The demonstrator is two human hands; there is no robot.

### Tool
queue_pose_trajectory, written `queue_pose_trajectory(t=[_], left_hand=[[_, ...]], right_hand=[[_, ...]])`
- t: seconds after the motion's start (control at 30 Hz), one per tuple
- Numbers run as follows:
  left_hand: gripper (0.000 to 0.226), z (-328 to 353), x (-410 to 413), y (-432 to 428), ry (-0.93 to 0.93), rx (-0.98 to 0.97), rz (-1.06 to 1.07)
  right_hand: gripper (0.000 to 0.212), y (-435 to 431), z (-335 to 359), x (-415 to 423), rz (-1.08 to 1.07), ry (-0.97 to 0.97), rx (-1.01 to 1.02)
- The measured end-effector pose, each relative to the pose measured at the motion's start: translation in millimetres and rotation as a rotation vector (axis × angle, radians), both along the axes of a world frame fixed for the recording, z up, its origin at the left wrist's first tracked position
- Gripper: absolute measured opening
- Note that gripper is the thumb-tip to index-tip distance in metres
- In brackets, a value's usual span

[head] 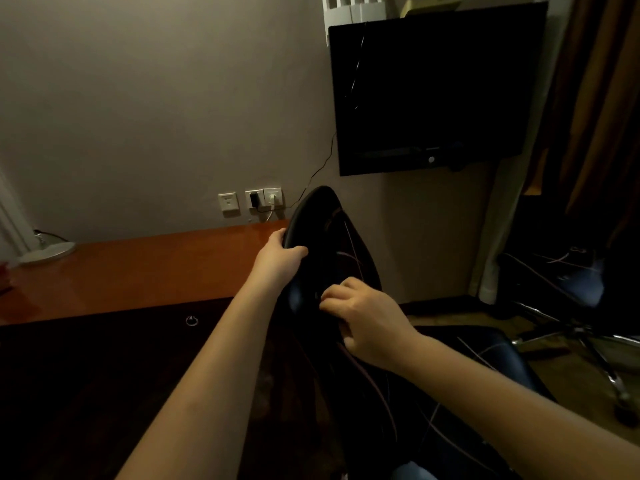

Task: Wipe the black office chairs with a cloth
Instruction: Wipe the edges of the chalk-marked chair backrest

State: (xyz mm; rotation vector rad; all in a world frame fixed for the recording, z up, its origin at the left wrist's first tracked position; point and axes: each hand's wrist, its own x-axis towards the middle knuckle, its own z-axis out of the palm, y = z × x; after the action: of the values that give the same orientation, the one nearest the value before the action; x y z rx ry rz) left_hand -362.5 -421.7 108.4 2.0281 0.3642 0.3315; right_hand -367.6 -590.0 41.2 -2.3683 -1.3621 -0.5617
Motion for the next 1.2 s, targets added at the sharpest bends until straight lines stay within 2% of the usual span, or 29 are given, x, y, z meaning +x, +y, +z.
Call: queue_pose_trajectory(t=[0.17, 0.3, 0.37, 0.6, 0.77, 0.93, 1.2], left_hand=[[0.065, 1.6, -0.8, -3.7, 0.008, 0.014, 0.022], [0.064, 0.7, -1.3, -4.7, 0.007, 0.004, 0.018], [0.064, -0.2, -1.3, -3.8, -0.004, 0.007, 0.023], [0.058, -3.4, 7.6, 2.4, -0.023, 0.040, 0.008], [0.051, -7.4, 15.5, 8.9, -0.028, 0.022, -0.001], [0.049, -10.5, 20.8, 12.1, -0.029, 0.031, 0.005], [0.054, -9.1, 19.0, 10.5, -0.029, 0.020, 0.002]], right_hand=[[0.029, -12.2, -9.8, -7.0, 0.044, 0.113, 0.101], [0.025, -1.7, -17.5, -1.9, 0.018, 0.259, 0.470], [0.025, 10.3, -21.4, -2.9, 0.009, 0.296, 0.566], [0.022, 39.9, -19.8, 42.7, -0.087, 0.261, 0.622], [0.020, 64.1, 0.9, 111.4, -0.252, 0.311, 0.508], [0.020, 79.9, 10.3, 156.9, -0.374, 0.329, 0.517], [0.026, 79.1, 10.3, 156.9, -0.396, 0.429, 0.594]])
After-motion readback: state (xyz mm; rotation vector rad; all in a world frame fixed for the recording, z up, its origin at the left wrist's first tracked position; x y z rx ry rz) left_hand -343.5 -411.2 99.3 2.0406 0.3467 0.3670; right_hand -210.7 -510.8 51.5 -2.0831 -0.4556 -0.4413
